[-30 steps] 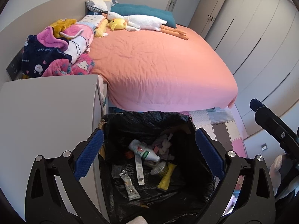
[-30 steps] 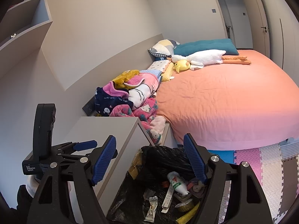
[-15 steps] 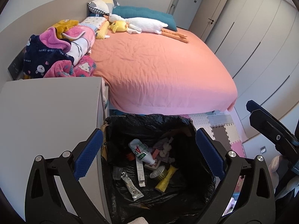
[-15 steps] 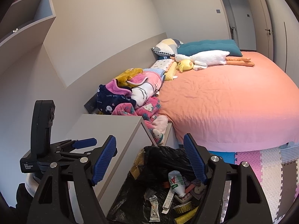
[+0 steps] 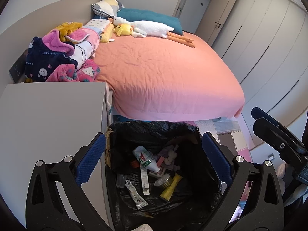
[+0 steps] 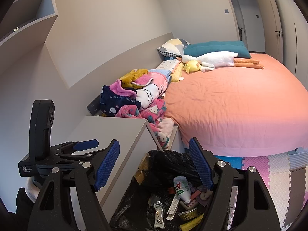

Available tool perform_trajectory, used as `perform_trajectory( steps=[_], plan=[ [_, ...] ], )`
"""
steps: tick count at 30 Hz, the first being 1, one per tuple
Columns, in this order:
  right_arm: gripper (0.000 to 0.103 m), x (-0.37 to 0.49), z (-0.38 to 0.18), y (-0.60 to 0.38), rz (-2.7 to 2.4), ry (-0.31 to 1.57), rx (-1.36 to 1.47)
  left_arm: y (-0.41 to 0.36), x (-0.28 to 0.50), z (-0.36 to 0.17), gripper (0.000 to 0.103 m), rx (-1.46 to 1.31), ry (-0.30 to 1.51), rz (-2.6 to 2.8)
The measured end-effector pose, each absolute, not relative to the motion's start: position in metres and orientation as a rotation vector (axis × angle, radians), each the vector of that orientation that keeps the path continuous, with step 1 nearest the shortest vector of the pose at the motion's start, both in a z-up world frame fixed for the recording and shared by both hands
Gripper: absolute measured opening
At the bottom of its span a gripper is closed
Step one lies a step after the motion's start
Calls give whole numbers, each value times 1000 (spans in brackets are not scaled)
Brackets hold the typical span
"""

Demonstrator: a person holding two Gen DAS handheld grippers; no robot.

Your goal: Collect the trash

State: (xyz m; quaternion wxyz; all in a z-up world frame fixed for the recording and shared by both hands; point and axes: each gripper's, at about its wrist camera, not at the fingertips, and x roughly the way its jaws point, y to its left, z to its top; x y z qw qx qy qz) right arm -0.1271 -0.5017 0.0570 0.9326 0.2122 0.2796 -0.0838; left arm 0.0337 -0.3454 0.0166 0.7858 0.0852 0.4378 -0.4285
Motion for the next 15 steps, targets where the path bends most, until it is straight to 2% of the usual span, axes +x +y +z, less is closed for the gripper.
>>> perform_trajectory(
  steps=[15],
  plan=[
    [75,-126,56,-502,-173,572,434,-346,35,17,96,181,939,-928]
  ],
)
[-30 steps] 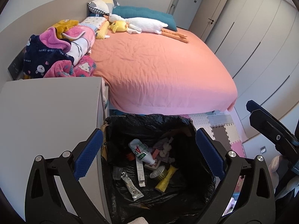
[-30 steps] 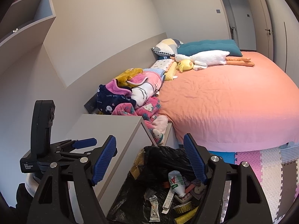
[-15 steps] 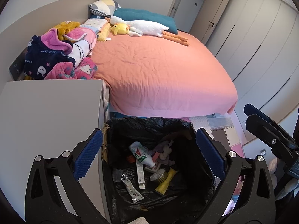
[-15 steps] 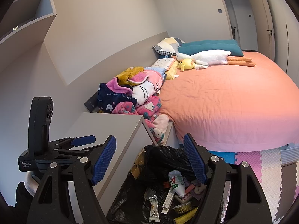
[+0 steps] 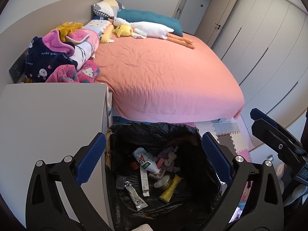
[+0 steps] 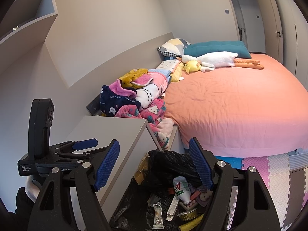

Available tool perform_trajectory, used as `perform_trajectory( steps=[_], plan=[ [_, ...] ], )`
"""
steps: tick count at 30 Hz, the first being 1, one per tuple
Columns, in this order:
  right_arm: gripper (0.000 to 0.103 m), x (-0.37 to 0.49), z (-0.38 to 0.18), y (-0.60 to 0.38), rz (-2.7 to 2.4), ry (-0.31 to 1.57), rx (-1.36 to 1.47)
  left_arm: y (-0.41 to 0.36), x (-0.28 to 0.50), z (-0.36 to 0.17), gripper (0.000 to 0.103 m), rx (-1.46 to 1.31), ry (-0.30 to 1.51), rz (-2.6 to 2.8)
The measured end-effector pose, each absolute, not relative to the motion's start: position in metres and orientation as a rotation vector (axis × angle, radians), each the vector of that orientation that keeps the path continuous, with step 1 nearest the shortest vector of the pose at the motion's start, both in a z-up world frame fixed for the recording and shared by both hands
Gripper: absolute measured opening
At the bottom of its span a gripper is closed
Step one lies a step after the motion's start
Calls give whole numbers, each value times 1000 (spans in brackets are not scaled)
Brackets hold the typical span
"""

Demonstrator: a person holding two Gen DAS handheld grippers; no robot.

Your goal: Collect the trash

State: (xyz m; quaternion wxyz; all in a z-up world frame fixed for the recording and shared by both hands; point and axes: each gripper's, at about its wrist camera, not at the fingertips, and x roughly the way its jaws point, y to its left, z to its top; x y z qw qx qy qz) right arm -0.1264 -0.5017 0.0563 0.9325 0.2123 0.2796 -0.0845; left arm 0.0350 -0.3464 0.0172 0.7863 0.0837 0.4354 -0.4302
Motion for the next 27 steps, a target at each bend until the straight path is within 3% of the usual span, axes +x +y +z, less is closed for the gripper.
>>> perform_trajectory(
  steps=[27],
  plan=[
    [75,-123,55,-504,-170,575,431,-346,38,22,96,182,916,-906]
  ],
)
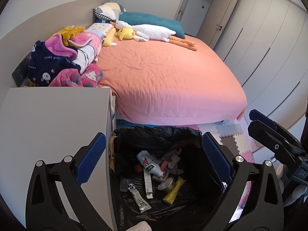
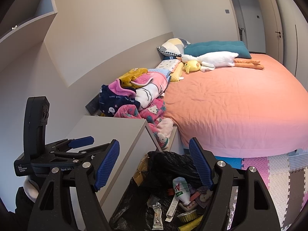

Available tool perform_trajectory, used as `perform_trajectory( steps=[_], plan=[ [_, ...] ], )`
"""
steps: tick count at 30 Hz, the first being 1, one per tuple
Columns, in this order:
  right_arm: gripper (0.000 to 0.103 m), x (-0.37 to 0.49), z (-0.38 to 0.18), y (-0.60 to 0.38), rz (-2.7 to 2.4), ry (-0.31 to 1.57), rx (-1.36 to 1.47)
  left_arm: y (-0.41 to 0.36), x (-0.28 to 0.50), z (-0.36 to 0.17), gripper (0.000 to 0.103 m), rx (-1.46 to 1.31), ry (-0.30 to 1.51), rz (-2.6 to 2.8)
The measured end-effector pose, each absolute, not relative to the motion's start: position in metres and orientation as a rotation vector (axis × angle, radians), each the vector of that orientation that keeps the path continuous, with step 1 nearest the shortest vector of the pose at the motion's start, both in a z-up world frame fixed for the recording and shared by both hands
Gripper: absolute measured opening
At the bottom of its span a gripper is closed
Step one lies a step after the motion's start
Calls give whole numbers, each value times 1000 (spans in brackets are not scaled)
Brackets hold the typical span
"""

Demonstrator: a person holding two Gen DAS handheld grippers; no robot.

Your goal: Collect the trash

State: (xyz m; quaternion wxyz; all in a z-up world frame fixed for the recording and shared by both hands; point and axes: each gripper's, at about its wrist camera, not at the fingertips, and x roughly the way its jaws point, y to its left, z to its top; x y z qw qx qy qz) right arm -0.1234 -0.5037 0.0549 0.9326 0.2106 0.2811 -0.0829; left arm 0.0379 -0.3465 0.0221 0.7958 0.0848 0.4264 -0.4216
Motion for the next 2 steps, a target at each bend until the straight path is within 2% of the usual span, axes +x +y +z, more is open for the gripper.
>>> perform_trajectory(
  steps=[2],
  plan=[
    [75,-123,55,-503,-170,575,429,-346,38,22,96,185,914,-904]
  ],
)
